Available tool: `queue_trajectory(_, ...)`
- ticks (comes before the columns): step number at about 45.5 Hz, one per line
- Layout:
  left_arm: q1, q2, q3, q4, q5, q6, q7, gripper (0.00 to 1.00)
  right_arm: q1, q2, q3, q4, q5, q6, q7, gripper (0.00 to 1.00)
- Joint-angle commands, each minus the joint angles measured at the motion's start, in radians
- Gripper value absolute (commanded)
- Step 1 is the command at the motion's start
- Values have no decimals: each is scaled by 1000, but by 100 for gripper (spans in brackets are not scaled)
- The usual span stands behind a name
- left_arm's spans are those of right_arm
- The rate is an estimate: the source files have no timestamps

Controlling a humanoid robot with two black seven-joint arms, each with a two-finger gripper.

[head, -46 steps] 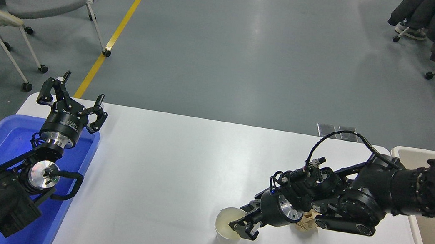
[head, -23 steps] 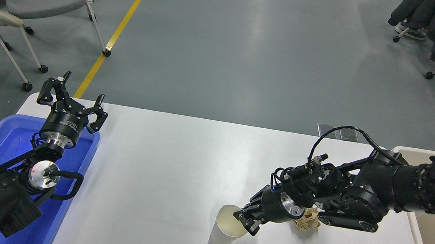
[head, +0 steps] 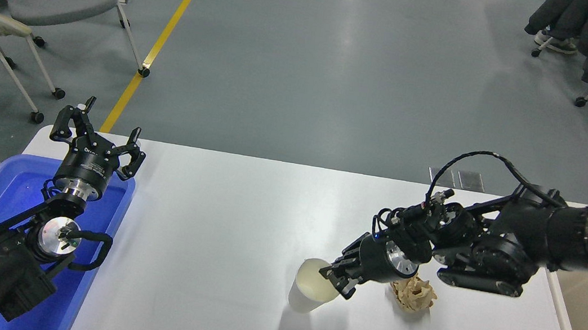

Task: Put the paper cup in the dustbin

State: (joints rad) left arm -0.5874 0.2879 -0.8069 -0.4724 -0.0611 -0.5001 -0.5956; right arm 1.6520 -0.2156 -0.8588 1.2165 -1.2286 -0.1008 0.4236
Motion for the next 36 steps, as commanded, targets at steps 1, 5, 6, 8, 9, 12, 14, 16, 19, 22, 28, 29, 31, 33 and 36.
queue_trajectory(1,0,0,0,0,1,0,0,100,207,-105,-2,138,35,33,3,0)
queue_trajectory(5,1,-1,0,0,0,0,0,100,279,-152,4,193,35,72,7,0)
queue_trajectory(6,1,-1,0,1,0,0,0,100,295,-159,4,202,34,73,7,0)
queue_trajectory(8,0,0,0,1,0,0,-1,100,318,-166,6,210,37,73,4,0)
queue_trajectory(9,0,0,0,0,0,0,0,100,328,-171,7,215,37,76,6,0)
queue_trajectory(12,0,0,0,0,0,0,0,100,353,-185,20,221,38,84,3,0)
queue_trajectory(14,0,0,0,0,0,0,0,100,365,-189,24,221,43,90,3,0)
queue_trajectory(16,0,0,0,1,0,0,0,100,380,-194,26,221,44,105,3,0)
queue_trajectory(19,0,0,0,0,0,0,0,100,413,-203,29,221,54,144,0,0)
queue_trajectory(22,0,0,0,0,0,0,0,100,440,-208,38,222,86,173,0,0)
queue_trajectory(28,0,0,0,0,1,0,-1,100,459,-214,43,222,116,213,3,0)
queue_trajectory(29,0,-1,0,0,1,0,0,100,459,-217,43,222,116,213,4,0)
queue_trajectory(31,0,0,0,0,0,0,0,100,457,-222,44,222,116,213,4,0)
queue_trajectory(33,0,0,0,0,0,0,0,100,457,-223,43,222,116,213,4,0)
queue_trajectory(36,0,0,0,0,0,0,0,100,457,-228,46,221,118,210,4,0)
